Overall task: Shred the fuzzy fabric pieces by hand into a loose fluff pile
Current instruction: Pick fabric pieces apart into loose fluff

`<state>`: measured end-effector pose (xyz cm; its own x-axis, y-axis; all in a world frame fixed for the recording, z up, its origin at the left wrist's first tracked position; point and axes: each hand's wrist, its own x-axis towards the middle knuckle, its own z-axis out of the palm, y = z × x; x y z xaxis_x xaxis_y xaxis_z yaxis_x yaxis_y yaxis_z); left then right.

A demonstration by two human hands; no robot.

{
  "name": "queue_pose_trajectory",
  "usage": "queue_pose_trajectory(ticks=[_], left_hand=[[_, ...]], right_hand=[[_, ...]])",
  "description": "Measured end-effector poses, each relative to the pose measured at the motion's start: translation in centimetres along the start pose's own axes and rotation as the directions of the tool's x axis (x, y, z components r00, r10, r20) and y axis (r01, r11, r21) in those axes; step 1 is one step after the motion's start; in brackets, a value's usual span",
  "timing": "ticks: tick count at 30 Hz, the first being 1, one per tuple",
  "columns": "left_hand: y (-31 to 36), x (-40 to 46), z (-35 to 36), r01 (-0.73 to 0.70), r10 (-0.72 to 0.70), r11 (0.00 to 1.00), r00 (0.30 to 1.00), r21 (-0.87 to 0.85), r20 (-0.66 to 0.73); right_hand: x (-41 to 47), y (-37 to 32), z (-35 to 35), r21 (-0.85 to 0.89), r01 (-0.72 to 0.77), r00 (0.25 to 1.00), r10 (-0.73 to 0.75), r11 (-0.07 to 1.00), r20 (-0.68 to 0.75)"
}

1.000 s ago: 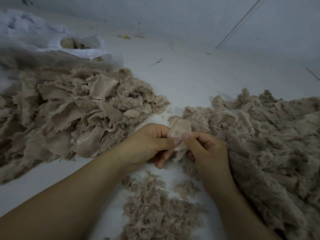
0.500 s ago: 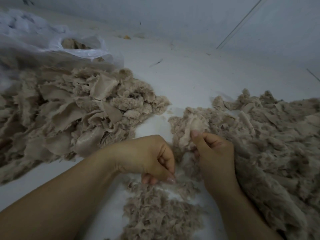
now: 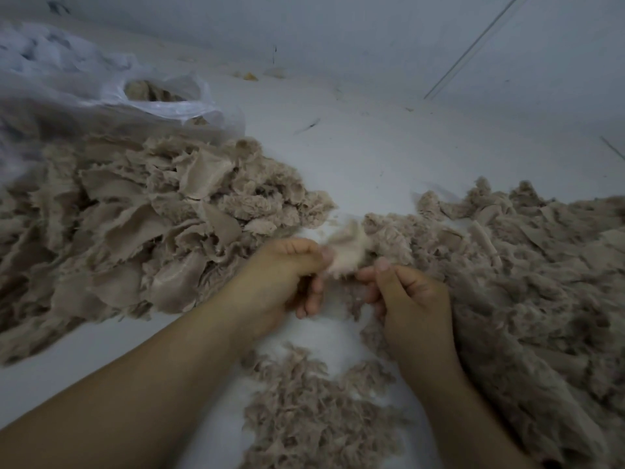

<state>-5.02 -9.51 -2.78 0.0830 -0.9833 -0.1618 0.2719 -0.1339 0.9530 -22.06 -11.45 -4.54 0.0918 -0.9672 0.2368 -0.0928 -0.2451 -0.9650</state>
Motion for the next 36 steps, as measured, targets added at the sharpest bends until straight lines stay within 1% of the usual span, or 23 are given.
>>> queue_pose_trajectory(ticks=[2,3,5,6,7,8,9,10,11,12,13,15,17,18,19,21,23,25,27,28,31,34,36], left_hand=[[0.3,0.6,-0.6,-0.121,0.091,0.985,0.969,-0.120,-0.228],[0.4,0.8,-0.7,-0.171,0.121,0.974,0.948,-0.150,-0.296],[0.0,0.9,-0.7,-0.187,0.134,0.973,0.936,-0.137,-0.324],[-0.4,0.8,-0.5,-0.173,0.144,0.983,0.936,-0.063,-0.320],[-0.9,0.6,-0.2,-0.176,0.188,0.982,0.934,0.064,-0.303],[-1.3,0.5,0.0,-0.212,0.277,0.944,0.926,0.253,-0.257],[-1.7,0.4,0.3,-0.267,0.378,0.847,0.910,0.460,-0.168],[-1.8,0.6,0.5,-0.321,0.445,0.705,0.895,0.633,-0.042],[-1.9,0.8,0.9,-0.334,0.443,0.560,0.894,0.758,0.067],[-2.0,1.0,1.2,-0.301,0.400,0.432,0.909,0.850,0.118],[-2.0,1.2,1.5,-0.251,0.359,0.338,0.925,0.907,0.122],[-2.1,1.6,1.8,-0.207,0.362,0.235,0.925,0.950,0.112],[-2.5,1.7,1.9,-0.228,0.394,0.217,0.910,0.949,0.129],[-2.8,1.8,1.8,-0.248,0.403,0.243,0.905,0.938,0.135],[-2.9,1.8,1.7,-0.264,0.399,0.307,0.908,0.914,0.129],[-2.9,1.9,1.4,-0.293,0.359,0.530,0.928,0.796,0.103],[-2.6,1.8,1.3,-0.295,0.309,0.764,0.948,0.573,0.076],[-2.2,1.5,1.3,-0.280,0.275,0.896,0.959,0.346,0.064],[-2.0,1.3,1.5,-0.258,0.248,0.946,0.966,0.198,0.075],[-2.0,1.2,1.6,-0.262,0.252,0.951,0.964,0.163,0.080],[-2.2,1.2,1.6,-0.294,0.289,0.945,0.956,0.143,0.051],[-2.3,1.2,1.5,-0.299,0.297,0.943,0.954,0.148,0.039],[-2.2,1.0,1.4,-0.300,0.298,0.939,0.954,0.170,0.042]], right_hand=[[0.1,0.0,0.0,0.087,-0.071,0.997,0.074,0.994,-0.037],[0.1,0.0,0.0,0.117,-0.093,0.994,0.099,0.989,-0.049],[0.2,0.0,0.1,0.130,-0.106,0.992,0.114,0.986,-0.061],[0.1,0.0,0.1,0.124,-0.106,0.992,0.114,0.987,-0.062],[0.1,-0.1,0.2,0.116,-0.107,0.991,0.115,0.987,-0.062],[0.1,-0.1,0.2,0.108,-0.110,0.991,0.117,0.988,-0.061],[0.0,-0.2,0.2,0.099,-0.109,0.992,0.115,0.989,-0.058],[0.0,-0.2,0.2,0.085,-0.104,0.993,0.108,0.991,-0.053],[0.0,-0.3,0.2,0.069,-0.096,0.994,0.100,0.993,-0.046],[0.0,-0.3,0.2,0.055,-0.090,0.995,0.092,0.994,-0.037],[0.0,-0.4,0.2,0.044,-0.086,0.996,0.087,0.995,-0.025],[0.0,-0.4,0.3,0.029,-0.079,0.997,0.079,0.996,0.009],[-0.1,-0.3,0.4,0.009,-0.074,0.996,0.074,0.997,0.046],[-0.1,-0.3,0.4,-0.017,-0.069,0.995,0.070,0.997,0.065],[-0.1,-0.2,0.4,-0.055,-0.061,0.994,0.065,0.997,0.085],[0.0,0.1,0.4,-0.130,-0.058,0.992,0.072,0.990,0.105],[0.1,0.2,0.4,-0.159,-0.110,0.988,0.126,0.981,0.094],[0.1,0.3,0.5,-0.195,-0.130,0.985,0.149,0.972,0.086],[0.2,0.3,0.5,-0.228,-0.105,0.989,0.126,0.968,0.080],[0.2,0.4,0.5,-0.222,-0.101,0.991,0.118,0.970,0.064],[0.2,0.5,0.3,-0.166,-0.100,0.994,0.107,0.981,0.036],[-0.2,-0.2,0.2,-0.116,-0.035,0.989,0.052,0.993,0.141],[-0.3,-0.3,0.2,-0.115,-0.011,0.990,0.027,0.993,0.141]])
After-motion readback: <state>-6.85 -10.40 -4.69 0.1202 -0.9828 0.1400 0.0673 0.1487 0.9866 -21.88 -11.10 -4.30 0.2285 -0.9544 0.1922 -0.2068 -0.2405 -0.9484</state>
